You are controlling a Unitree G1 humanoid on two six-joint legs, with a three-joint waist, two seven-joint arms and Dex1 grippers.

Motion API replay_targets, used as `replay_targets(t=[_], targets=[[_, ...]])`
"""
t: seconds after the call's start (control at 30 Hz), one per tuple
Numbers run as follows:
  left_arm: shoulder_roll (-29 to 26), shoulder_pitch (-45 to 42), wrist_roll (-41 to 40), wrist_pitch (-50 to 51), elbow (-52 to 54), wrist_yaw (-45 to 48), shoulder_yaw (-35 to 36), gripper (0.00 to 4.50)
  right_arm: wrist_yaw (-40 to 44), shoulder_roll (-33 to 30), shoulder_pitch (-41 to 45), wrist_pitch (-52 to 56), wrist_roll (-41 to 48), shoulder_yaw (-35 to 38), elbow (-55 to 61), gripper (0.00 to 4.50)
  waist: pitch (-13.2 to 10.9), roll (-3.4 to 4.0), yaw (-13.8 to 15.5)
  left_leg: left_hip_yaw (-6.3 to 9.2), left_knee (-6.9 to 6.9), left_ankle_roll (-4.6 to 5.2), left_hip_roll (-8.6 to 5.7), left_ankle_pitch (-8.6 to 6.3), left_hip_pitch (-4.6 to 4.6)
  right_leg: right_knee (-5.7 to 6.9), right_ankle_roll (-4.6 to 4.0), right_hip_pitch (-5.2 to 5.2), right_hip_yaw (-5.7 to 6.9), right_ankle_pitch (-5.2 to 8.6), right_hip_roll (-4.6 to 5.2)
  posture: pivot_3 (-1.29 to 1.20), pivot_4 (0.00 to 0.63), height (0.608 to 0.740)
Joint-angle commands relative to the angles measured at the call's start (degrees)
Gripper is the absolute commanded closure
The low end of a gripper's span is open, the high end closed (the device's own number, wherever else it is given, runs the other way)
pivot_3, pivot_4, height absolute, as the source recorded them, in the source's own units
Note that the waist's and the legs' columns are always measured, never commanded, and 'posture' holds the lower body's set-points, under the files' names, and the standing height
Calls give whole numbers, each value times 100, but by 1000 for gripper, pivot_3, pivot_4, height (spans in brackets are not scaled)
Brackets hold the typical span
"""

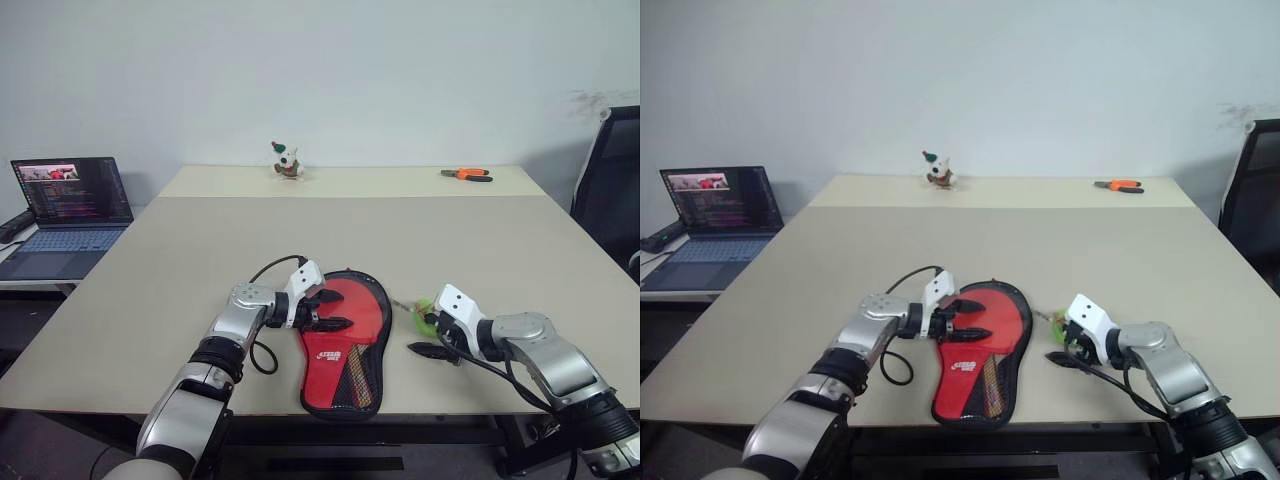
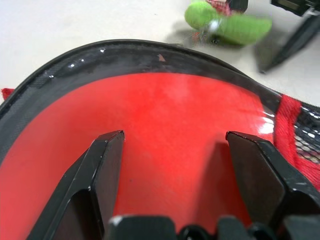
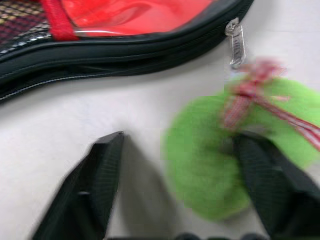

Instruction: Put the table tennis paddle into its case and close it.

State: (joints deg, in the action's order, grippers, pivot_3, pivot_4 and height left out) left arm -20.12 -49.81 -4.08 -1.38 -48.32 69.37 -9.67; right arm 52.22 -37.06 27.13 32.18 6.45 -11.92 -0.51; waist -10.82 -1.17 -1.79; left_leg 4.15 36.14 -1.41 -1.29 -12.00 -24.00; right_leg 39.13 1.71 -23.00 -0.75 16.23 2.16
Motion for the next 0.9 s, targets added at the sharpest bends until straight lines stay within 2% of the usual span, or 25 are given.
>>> replay_targets(t=[0.03,0.2,0.23,0.43,0.73,0.9], targets=[[9,55,36,-33,178,25,-18,947,147,-176,50,48,116,189,155,2422,0,0,0,0,0,0,0,0,0,0,0,0,0,0,0,0,150,740],[85,66,69,-27,127,-21,-28,947,496,-623,-196,182,294,238,801,4199,0,0,4,1,1,0,0,0,0,0,0,1,1,0,0,0,150,740],[107,55,72,-26,99,-33,-27,947,559,-732,-293,202,329,248,1003,4423,0,0,5,2,1,1,0,0,1,-1,0,2,1,0,0,0,150,740],[181,-20,150,-103,-111,88,-85,947,678,-1016,-789,572,639,259,2095,4423,1,0,11,9,3,1,-1,-1,14,-5,1,24,10,0,1,0,150,740],[213,-322,617,-777,-986,108,-351,947,533,-1084,-1117,769,682,145,2555,4423,2,-2,14,17,9,2,-2,-1,54,-16,5,78,29,3,1,0,150,740],[343,-361,737,-972,-1297,-15,-419,947,746,-1493,-1685,1030,1006,325,3289,4423,7,-3,17,24,8,2,-2,-1,60,-15,9,86,30,5,2,0,150,740]])
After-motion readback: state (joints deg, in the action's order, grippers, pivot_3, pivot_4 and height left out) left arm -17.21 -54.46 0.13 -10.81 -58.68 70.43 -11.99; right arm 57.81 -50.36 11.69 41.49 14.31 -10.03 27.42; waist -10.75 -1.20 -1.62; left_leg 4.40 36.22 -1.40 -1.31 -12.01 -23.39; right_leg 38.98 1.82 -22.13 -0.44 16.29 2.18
